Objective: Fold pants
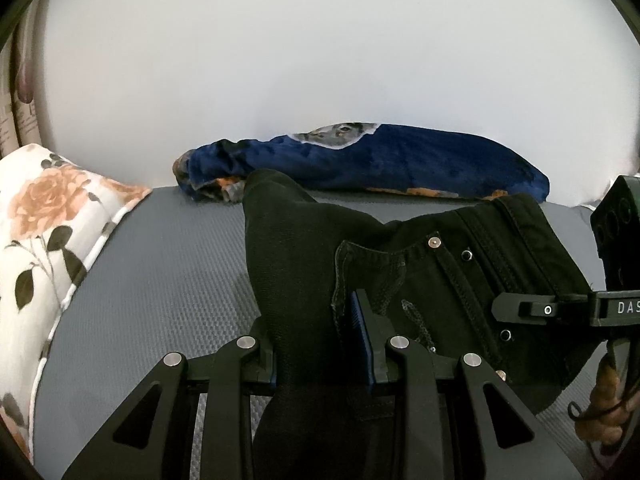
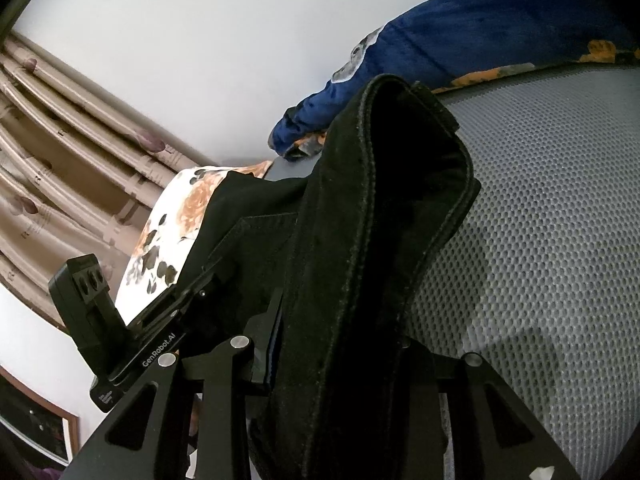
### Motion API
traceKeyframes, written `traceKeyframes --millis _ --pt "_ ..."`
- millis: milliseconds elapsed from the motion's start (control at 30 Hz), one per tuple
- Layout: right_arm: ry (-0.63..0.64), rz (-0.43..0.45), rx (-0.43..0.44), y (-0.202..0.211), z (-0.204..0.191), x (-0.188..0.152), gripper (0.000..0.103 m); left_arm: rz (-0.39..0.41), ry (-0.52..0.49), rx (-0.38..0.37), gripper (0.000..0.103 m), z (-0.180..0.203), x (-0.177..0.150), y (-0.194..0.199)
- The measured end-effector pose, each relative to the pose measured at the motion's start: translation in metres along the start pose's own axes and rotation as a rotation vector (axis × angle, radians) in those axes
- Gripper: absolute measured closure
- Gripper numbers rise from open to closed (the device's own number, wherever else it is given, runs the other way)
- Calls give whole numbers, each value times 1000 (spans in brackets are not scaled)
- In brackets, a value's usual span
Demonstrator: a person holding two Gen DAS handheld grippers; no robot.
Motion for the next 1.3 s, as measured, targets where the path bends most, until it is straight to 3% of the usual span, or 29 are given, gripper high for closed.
traceKeyframes --millis 1300 --pt "-19 10 11 -23 9 31 73 3 21 32 73 -29 38 -53"
Point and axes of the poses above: each gripper's, at about its wrist camera, not at the fingertips, and y roughly against the way its jaws point, z to its right, x to its top, the point moved 6 cm from there along -y, roughly the way its jaws point, and after that the axes turned 8 degrees about -z, right-handed, at the moved point
